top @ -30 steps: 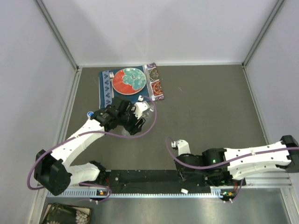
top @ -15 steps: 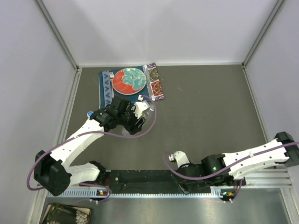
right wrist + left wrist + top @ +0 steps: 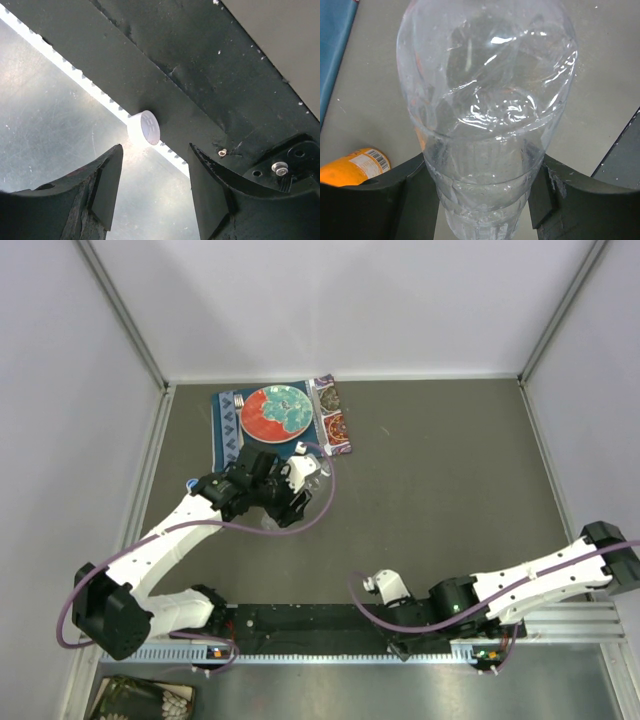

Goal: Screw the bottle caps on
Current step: Pick up the bottle cap from the center of the board.

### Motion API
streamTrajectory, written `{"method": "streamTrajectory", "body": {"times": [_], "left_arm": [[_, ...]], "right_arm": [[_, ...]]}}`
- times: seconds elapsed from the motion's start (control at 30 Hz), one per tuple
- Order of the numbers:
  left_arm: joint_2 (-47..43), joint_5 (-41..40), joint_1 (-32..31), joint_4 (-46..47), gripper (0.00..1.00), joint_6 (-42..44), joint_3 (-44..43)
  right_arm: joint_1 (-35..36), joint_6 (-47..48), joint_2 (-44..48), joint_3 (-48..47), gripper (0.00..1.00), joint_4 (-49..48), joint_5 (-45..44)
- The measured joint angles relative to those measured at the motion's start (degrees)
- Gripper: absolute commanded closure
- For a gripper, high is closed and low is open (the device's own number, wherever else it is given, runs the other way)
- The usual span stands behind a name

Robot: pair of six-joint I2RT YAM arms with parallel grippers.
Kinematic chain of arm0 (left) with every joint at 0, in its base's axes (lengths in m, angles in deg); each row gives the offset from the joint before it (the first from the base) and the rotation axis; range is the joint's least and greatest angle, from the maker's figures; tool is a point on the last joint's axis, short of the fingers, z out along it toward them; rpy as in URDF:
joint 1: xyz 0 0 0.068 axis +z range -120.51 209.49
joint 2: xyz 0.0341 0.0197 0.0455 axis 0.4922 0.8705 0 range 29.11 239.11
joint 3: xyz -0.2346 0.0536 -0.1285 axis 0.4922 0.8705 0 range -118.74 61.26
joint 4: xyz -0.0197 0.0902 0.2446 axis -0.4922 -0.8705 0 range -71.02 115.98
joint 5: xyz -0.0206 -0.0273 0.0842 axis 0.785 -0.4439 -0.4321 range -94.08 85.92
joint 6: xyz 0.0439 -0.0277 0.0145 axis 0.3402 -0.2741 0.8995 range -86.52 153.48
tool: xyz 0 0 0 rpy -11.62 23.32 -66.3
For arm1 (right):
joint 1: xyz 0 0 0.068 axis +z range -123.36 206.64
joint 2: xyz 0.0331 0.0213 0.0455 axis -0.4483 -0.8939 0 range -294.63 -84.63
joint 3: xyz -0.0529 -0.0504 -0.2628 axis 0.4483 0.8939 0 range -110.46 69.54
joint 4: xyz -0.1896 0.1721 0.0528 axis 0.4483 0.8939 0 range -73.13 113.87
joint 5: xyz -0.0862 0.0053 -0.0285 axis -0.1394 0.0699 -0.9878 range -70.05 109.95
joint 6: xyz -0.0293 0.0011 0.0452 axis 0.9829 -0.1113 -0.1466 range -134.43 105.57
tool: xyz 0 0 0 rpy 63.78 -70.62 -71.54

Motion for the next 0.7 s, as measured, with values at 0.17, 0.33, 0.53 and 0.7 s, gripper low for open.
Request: {"method": "streamTrajectory", "body": {"times": [0.17,0.33,0.53,0.7], "left_arm": [[0.0,0.0,0.0,-0.3,0.66,0.0,0.0],[0.0,0.1,0.0,-0.3,0.66,0.0,0.0],[0.0,0.0,0.0,-0.3,0.66,0.0,0.0],[0.0,0.0,0.0,-0.4,0.66,0.0,0.0]], "right_arm": [[0.8,0.5,-2.4,0.7,0.48,-2.2,0.9],[0.9,0.9,-4.1,1.0,0.54,-4.8,1.0],[0.9,0.9,-5.2,2.2,0.6,-6.9,1.3],[0.9,0.9,-5.2,2.6,0.7,-7.5,1.6]]}}
